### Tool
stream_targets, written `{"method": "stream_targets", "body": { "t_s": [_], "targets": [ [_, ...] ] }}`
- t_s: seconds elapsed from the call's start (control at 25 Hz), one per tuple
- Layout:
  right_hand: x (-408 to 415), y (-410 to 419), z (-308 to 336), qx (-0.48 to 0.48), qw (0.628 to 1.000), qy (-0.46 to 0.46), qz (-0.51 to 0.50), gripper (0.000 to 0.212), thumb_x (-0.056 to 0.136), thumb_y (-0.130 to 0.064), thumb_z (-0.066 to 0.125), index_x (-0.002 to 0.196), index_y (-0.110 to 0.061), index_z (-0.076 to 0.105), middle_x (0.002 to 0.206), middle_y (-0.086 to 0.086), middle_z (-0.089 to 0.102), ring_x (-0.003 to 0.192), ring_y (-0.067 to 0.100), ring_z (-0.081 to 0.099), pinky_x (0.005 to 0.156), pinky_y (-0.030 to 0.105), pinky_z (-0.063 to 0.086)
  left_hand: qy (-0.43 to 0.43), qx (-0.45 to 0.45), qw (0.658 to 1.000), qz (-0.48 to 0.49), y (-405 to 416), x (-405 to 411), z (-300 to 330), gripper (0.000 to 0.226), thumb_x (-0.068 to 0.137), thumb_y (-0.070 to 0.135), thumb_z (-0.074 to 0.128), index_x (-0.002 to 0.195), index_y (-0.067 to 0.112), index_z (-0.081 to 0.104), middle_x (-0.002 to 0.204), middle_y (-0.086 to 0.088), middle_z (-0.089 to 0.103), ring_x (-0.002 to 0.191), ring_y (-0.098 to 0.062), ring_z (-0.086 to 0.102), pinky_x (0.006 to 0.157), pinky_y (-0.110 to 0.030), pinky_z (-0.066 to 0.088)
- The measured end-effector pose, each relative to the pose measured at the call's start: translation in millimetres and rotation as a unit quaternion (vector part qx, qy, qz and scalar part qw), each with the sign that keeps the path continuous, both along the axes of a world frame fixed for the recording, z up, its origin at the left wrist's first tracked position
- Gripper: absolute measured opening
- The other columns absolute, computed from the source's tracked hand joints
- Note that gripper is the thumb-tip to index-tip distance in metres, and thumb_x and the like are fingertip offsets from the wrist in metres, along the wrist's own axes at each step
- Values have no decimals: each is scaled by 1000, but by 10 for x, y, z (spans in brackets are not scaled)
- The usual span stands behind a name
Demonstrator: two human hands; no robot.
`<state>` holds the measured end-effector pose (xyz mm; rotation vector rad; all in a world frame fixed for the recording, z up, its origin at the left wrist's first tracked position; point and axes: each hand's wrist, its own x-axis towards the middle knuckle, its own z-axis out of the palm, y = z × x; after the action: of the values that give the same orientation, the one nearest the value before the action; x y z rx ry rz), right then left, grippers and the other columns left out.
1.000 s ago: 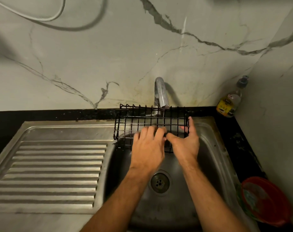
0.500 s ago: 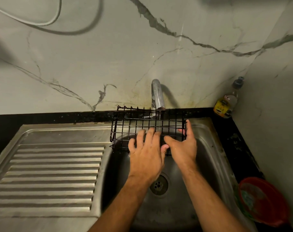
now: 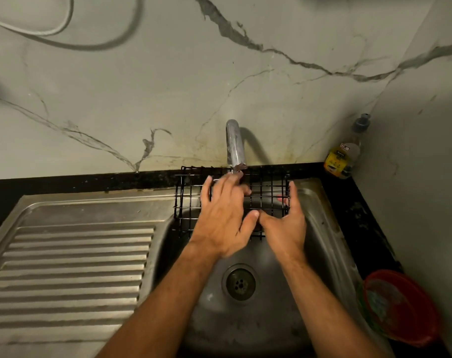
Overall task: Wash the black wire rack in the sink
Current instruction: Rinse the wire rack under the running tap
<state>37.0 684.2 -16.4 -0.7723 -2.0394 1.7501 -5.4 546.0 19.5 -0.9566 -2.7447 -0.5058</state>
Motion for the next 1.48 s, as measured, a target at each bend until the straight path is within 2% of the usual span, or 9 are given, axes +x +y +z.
{"method": "stream_targets", "body": {
  "t_s": [0.2, 0.4, 0.56, 0.76, 0.92, 1.04, 1.16, 1.36, 1.48],
  "targets": [
    [31, -28, -27, -15, 999, -14, 31, 109, 65, -34, 90, 152, -45, 25, 128, -15, 51, 110, -1, 48, 71, 9, 35, -10, -122, 992, 13, 255, -319, 190, 69, 102, 65, 17, 155, 24, 35, 156, -4, 44, 148, -24, 34, 126, -48, 14],
    [25, 30, -61, 10, 998, -27, 54, 107, 65, -24, 85, 150, -50, 26, 128, -16, 50, 118, 3, 48, 86, 23, 40, -75, -155, 982, 71, 373, -505, 352, 59, 103, 64, 18, 125, 28, 58, 116, -1, 69, 114, -22, 64, 106, -46, 38],
    [12, 57, -30, 39, 996, -16, 76, 108, 63, -22, 85, 151, -48, 27, 122, -19, 49, 116, 0, 46, 87, 22, 41, -45, -140, 984, 103, 238, -357, 189, 68, 103, 62, 9, 148, 27, 45, 143, -1, 59, 139, -21, 49, 122, -53, 23],
    [31, 91, -4, 139, 980, -6, 144, 111, 62, -24, 83, 151, -49, 23, 121, -26, 48, 120, 1, 48, 94, 25, 44, -106, -75, 982, 140, 121, -277, 219, 86, 93, 76, 1, 146, 28, 48, 126, -2, 70, 124, -22, 63, 117, -49, 35],
    [20, 189, 95, 196, 958, 15, 208, 111, 62, -17, 82, 153, -44, 25, 128, -25, 44, 121, -11, 44, 92, 9, 37, -251, 75, 962, 81, 129, -314, 359, 71, 97, 73, 24, 145, 28, 50, 143, -3, 60, 134, -22, 54, 111, -38, 39],
    [42, 297, 162, 213, 951, 39, 222, 110, 60, -13, 81, 151, -46, 28, 126, -27, 46, 119, -6, 48, 88, 18, 49, -342, 204, 914, 78, -32, -420, 379, 72, 77, 78, 60, 130, 33, 41, 135, 1, 63, 125, -18, 60, 103, -35, 47],
    [50, 360, 188, 220, 944, 68, 235, 109, 60, -10, 79, 149, -49, 30, 132, -24, 48, 119, 6, 53, 75, 29, 58, -421, 151, 892, 70, -232, -461, 295, 117, 49, 78, 82, 145, 32, 36, 142, 9, 57, 127, -9, 54, 116, -46, 40],
    [18, 292, 169, 171, 940, 29, 295, 99, 66, -7, 66, 144, -55, 30, 147, -22, 36, 138, 5, 33, 110, 44, 40, -334, 106, 930, 115, -228, -406, 195, 89, 46, 58, 88, 125, 37, 52, 104, 19, 71, 96, -2, 68, 94, -37, 57],
    [-29, 171, 335, 139, 955, 36, 259, 70, 85, -30, 53, 150, -44, 33, 159, -18, 23, 146, 5, 23, 120, 44, 27, -275, 39, 952, 128, -166, -317, 178, 96, 44, 64, 83, 131, 38, 52, 106, 18, 69, 94, -6, 66, 88, -34, 57]
  ]
}}
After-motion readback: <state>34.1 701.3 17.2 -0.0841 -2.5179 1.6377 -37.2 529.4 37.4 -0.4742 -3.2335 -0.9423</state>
